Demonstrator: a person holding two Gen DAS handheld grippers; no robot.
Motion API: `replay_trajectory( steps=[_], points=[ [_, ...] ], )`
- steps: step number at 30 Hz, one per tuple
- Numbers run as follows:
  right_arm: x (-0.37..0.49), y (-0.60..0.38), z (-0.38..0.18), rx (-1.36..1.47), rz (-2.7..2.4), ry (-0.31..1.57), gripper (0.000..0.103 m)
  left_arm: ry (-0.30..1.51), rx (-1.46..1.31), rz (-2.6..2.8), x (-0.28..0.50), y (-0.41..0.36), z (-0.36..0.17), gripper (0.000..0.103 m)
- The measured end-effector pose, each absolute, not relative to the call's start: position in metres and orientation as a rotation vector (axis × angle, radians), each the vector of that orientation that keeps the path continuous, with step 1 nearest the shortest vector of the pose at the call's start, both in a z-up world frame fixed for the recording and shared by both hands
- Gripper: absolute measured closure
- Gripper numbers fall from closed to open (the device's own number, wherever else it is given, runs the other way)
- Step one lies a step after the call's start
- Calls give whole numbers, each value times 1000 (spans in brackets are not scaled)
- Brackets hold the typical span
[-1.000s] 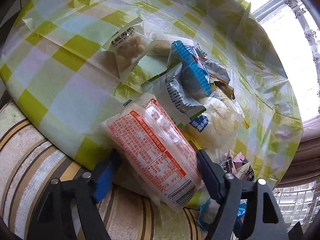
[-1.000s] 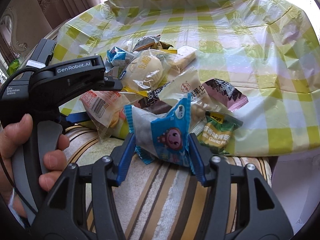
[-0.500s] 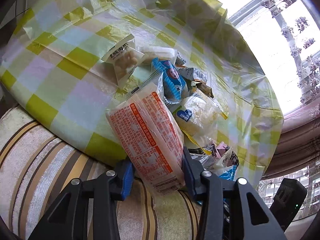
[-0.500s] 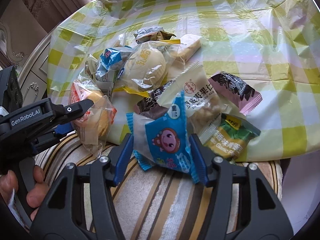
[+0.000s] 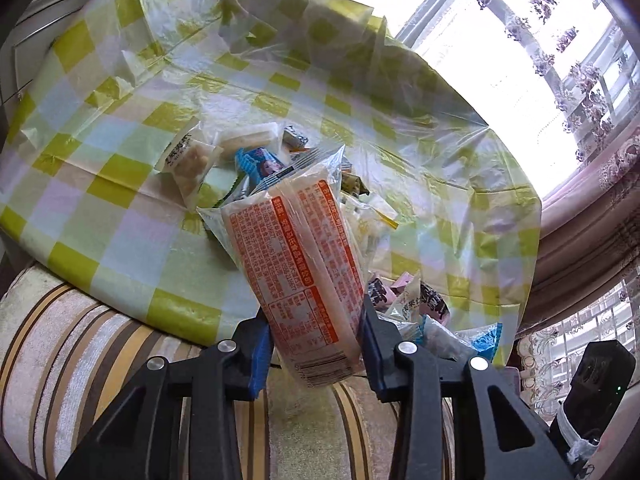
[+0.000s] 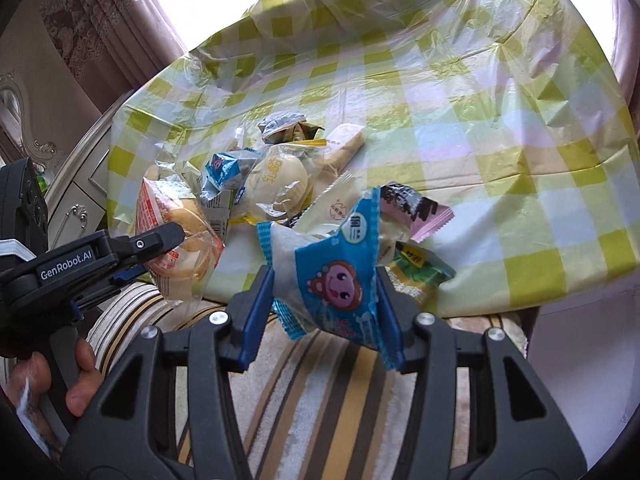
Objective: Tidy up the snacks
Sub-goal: 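Carry both bags to the white box and open both tools to drop them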
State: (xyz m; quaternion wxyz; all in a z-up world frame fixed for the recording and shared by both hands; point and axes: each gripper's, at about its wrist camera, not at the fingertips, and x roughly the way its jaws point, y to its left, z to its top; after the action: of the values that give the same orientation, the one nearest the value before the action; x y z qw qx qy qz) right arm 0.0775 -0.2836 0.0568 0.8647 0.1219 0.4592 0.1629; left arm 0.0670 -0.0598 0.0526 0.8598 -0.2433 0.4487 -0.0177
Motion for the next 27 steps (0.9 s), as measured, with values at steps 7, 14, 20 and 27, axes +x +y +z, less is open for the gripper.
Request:
replay_trajectory(
  steps=[7, 14, 20, 27],
  points=[
    [61, -353, 62, 289, 179, 948, 50, 971, -380, -252, 81, -139, 63, 64],
    [30, -443, 52, 344, -54, 954, 50, 1058, -279, -508, 83, -243, 58, 64],
    [9, -498, 30, 408, -204, 986, 50, 1164, -198, -653, 81, -320, 36, 64],
    [8, -513, 13, 454, -224, 1019, 49, 1278, -127, -687, 75, -359, 3, 62]
  ],
)
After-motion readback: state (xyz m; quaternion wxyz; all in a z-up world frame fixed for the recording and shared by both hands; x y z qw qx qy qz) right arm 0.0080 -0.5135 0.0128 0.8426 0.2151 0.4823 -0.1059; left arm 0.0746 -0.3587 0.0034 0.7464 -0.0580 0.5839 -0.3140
